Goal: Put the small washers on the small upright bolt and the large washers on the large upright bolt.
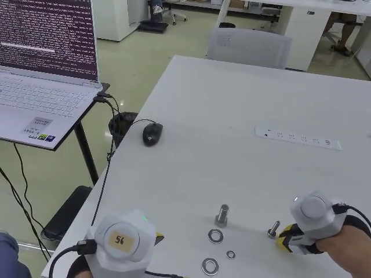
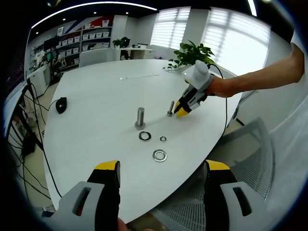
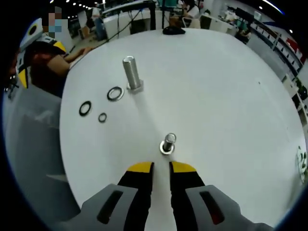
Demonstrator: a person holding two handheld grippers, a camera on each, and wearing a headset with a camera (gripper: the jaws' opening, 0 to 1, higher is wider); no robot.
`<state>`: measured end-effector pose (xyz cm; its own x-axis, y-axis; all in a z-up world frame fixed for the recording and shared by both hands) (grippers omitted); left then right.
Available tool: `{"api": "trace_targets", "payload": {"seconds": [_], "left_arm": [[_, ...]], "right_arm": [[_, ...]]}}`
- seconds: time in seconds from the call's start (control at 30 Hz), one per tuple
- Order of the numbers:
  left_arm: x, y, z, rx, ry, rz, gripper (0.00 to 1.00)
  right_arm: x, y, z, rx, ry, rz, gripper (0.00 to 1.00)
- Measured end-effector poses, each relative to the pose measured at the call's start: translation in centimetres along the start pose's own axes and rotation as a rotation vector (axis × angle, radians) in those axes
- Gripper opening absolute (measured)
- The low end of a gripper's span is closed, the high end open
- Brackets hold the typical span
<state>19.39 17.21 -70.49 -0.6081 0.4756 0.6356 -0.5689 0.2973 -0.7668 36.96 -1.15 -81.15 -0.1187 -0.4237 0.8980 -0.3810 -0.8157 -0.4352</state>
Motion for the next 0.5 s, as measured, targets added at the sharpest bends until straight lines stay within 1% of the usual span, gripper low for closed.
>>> {"api": "trace_targets", "payload": {"seconds": [0.13, 0.17, 0.23, 0.27, 0.33, 0.37, 0.4, 0.43, 0.5], "left_arm": [[0.0, 0.0, 0.0, 0.000, 0.000, 0.000, 0.70], [0.0, 0.0, 0.0, 0.000, 0.000, -0.001, 0.70], [-0.1, 0.0, 0.1, 0.000, 0.003, -0.001, 0.70], [-0.1, 0.0, 0.2, -0.002, 0.005, -0.002, 0.70], [-0.2, -0.1, 0.3, -0.004, 0.008, -0.003, 0.70], [-0.3, -0.1, 0.4, -0.005, 0.009, -0.002, 0.70], [-0.3, -0.1, 0.4, -0.006, 0.010, -0.003, 0.70], [-0.3, -0.1, 0.4, -0.007, 0.010, -0.002, 0.70], [-0.4, -0.2, 0.4, -0.006, 0.010, 0.002, 0.70]], "right_arm": [[-0.1, 1.0, -0.8, -0.008, -0.016, -0.009, 0.14], [0.0, 0.8, -1.0, 0.003, -0.014, 0.009, 0.15], [0.0, 0.8, -1.8, -0.004, -0.035, 0.009, 0.15], [-0.1, 0.6, -2.5, -0.010, -0.054, 0.019, 0.15], [-0.4, 0.2, -3.6, 0.015, -0.086, 0.030, 0.16], [-0.5, 0.0, -4.4, 0.044, -0.099, 0.026, 0.16], [-0.7, -0.3, -5.0, 0.086, -0.114, 0.026, 0.16], [-0.8, -0.5, -5.5, 0.109, -0.120, 0.026, 0.16], [-1.3, -1.2, -6.6, 0.115, -0.140, 0.039, 0.16]]}}
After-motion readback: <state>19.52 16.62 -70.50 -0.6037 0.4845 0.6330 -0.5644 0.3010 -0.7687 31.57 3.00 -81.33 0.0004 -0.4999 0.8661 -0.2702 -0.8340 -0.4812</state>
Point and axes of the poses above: the centre of the closed fingertips' face, and the gripper's own axes: x roughly backward along the fingers, z roughly to its right, y roughly out of its underside, the point moved 1 cm from there along x, roughly backward along the fingers, and after that the axes turned 9 degrees about -x, right-handed, at the moved point
